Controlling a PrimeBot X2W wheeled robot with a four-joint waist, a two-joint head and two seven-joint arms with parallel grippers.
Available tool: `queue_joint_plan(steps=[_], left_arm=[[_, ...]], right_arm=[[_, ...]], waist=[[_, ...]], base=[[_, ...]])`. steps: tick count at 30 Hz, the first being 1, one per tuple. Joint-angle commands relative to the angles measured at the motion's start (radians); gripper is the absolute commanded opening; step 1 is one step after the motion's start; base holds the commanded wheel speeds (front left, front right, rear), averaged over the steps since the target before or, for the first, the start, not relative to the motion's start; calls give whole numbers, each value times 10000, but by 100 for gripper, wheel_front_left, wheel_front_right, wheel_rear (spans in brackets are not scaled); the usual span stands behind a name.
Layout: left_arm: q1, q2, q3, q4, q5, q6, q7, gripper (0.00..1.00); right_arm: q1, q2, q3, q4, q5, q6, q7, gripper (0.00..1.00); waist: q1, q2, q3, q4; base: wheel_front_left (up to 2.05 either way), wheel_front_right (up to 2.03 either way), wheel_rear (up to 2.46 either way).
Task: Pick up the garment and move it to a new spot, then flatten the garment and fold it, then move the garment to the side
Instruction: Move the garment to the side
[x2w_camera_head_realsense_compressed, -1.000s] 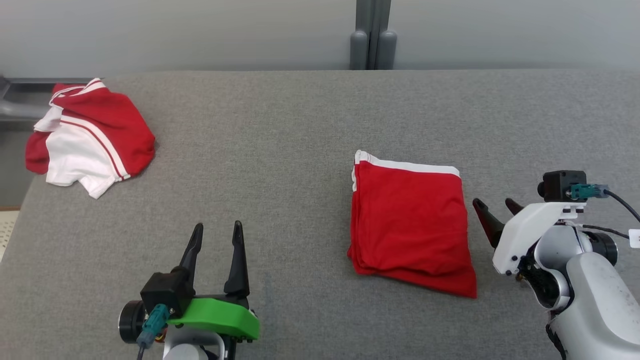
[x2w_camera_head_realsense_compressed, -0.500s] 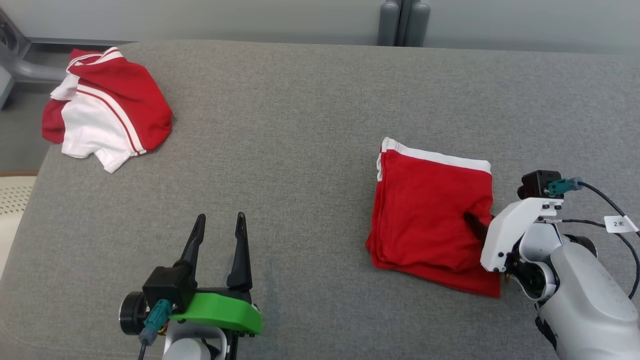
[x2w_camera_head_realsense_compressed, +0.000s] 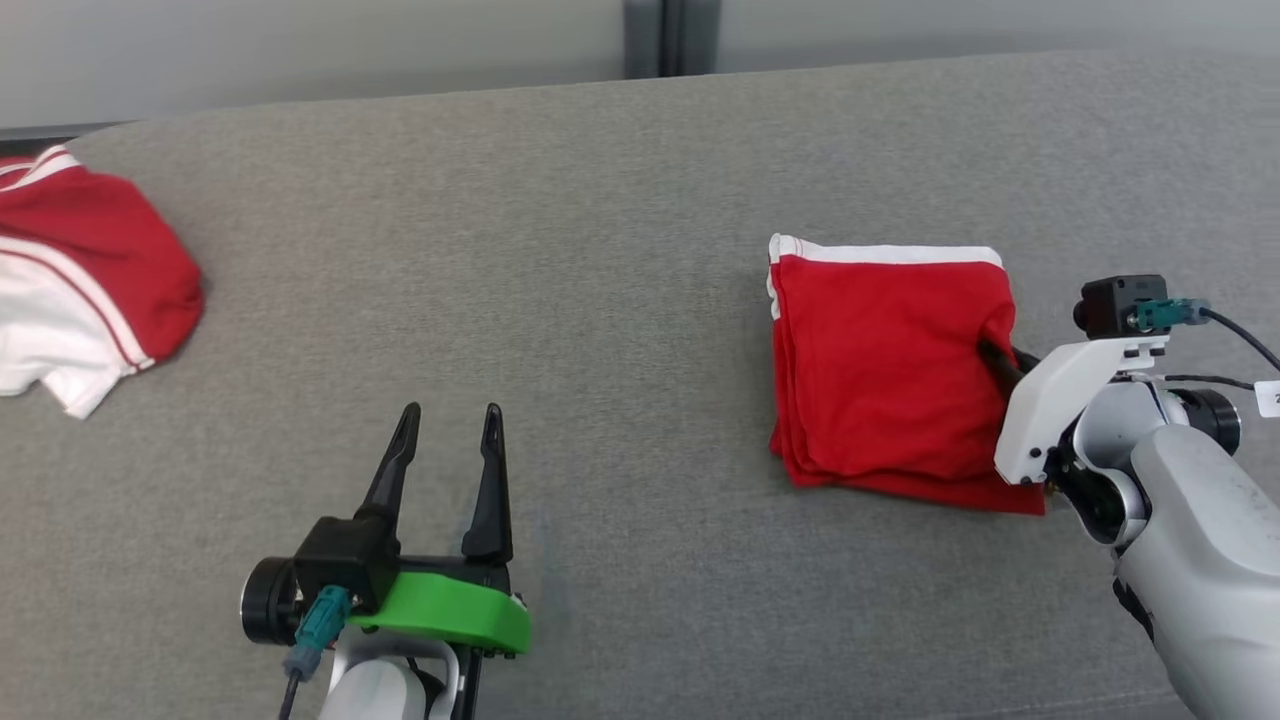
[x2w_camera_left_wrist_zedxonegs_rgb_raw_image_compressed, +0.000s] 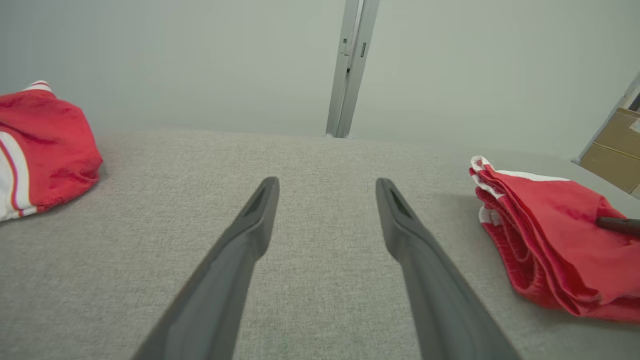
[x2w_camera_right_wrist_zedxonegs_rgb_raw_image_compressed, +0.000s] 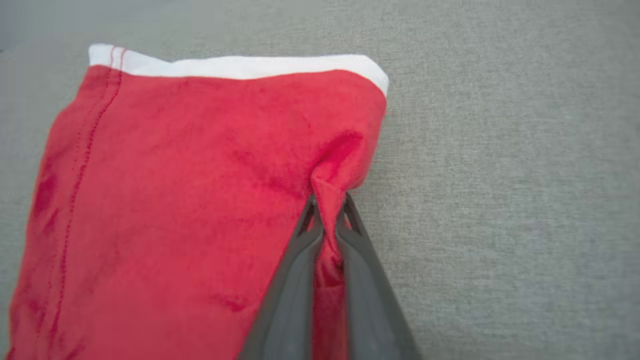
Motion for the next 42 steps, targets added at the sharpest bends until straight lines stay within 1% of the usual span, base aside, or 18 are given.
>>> queue_joint_plan(steps=[1, 4, 8, 12, 15, 21, 25, 30, 35, 41, 42], left_arm=[[-235, 97, -53, -33, 107, -45, 14, 100], [-392, 158, -149, -143, 200, -62, 114, 100], [-635, 232, -363, -294, 365, -104, 327, 100], [-831, 355, -457, -529, 452, -96, 554, 100], [-911, 471, -465, -664, 504, -104, 676, 100], [-971, 625, -441, -1003, 542, -4, 846, 100], [-1040, 770, -364, -1319, 601, 111, 946, 100], [-1175, 864, -358, -1725, 673, 190, 1032, 100], [-1249, 882, -451, -2016, 732, 213, 1081, 100], [-1326, 919, -526, -2214, 787, 260, 1098, 100], [-1338, 926, -534, -2229, 796, 268, 1100, 100]], right_arm=[[-199, -125, 40, 118, -46, -16, -162, 0], [-463, -195, 38, 323, -52, -15, -495, 0], [-809, -204, 17, 566, 5, -15, -932, 0], [-1188, -103, 224, 821, -54, -15, -1280, 0], [-1476, -32, 282, 1047, 46, -15, -1544, 0], [-2145, -136, 504, 1611, -138, -15, -2163, 0], [-2921, -440, 637, 2042, -309, -16, -2427, 0], [-3974, -1101, 657, 2860, -575, -16, -2589, 0], [-4869, -1946, 577, 3639, -757, -16, -2718, 0], [-5674, -2599, 568, 4532, -1128, -16, -2988, 0], [-5771, -2654, 552, 4685, -1217, -16, -3081, 16]], waist=[[0, -1, 341, -1537], [0, -1, 574, -2461], [0, -1, 937, -3346], [0, -1, 1285, -3834], [0, -1, 1455, -3906], [0, -1, 1745, -3560], [0, -1, 2022, -3158], [0, -1, 2473, -2545], [0, -1, 2856, -2013], [0, -1, 3181, -1673], [0, -1, 3215, -1648]], base=[[0, 0, 0], [0, 0, 0], [0, 0, 0], [0, 0, 0], [0, 0, 0], [0, 0, 0], [0, 0, 0], [0, 0, 0], [0, 0, 0], [0, 0, 0], [0, 0, 0]])
